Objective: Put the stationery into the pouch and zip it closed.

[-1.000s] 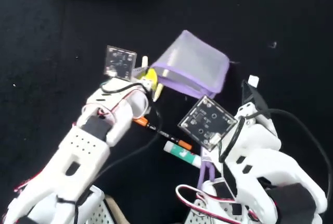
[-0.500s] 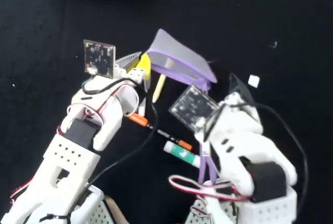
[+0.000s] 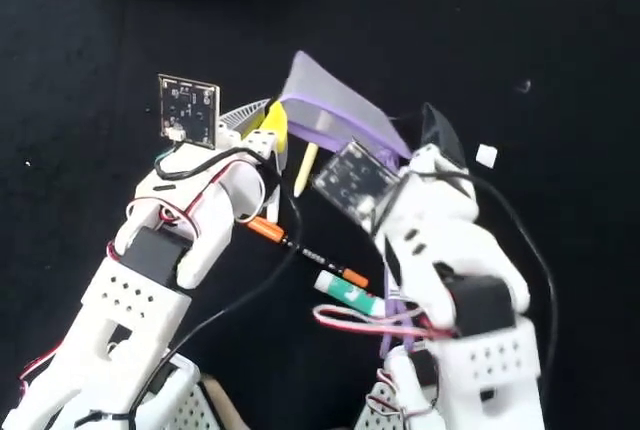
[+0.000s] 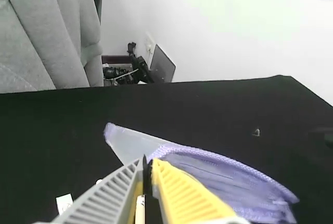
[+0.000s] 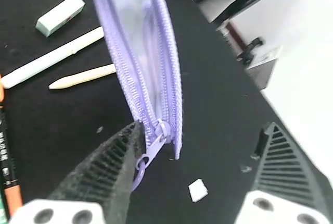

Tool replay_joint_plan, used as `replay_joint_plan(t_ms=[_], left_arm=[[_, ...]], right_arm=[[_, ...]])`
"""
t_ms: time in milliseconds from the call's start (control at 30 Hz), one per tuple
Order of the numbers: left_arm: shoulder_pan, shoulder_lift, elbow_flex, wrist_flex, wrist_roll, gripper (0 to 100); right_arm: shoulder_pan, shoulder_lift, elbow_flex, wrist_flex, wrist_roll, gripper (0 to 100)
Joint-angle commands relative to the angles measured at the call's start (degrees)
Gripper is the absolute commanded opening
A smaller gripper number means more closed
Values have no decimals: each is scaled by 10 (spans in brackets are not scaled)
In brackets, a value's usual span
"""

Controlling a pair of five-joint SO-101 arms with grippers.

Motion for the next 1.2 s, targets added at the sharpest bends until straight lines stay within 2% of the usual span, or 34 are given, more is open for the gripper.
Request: replay_joint_plan(t_ms=[0,233,400,533,633,700,867,1000,1067,1167], left_arm=[[6,-15,-41,1,7,28],[1,-17,-44,-4,7,28],[-13,-16,-39,-12,4,28],[-73,-20,-44,3,6,30],[-124,-20,-44,17,2,32],[-163,-17,-39,22,-15,70],[-230,-19,15,21,-102,227],[-249,-18,44,16,-213,229],[-255,-15,72,-20,-267,229],[-252,-18,153,-126,-384,223]], right_arm=[[-23,53,-19,-36,1,340],[-55,104,-31,-65,-19,339],[-14,38,-78,15,-14,339],[-23,-4,-52,66,6,339],[-25,-13,-1,53,5,339],[-23,-15,35,27,4,339],[-25,-15,98,-23,-30,339],[-25,-15,122,-50,-63,339],[-25,-15,131,-68,-97,339],[-24,-14,153,-91,-131,339]])
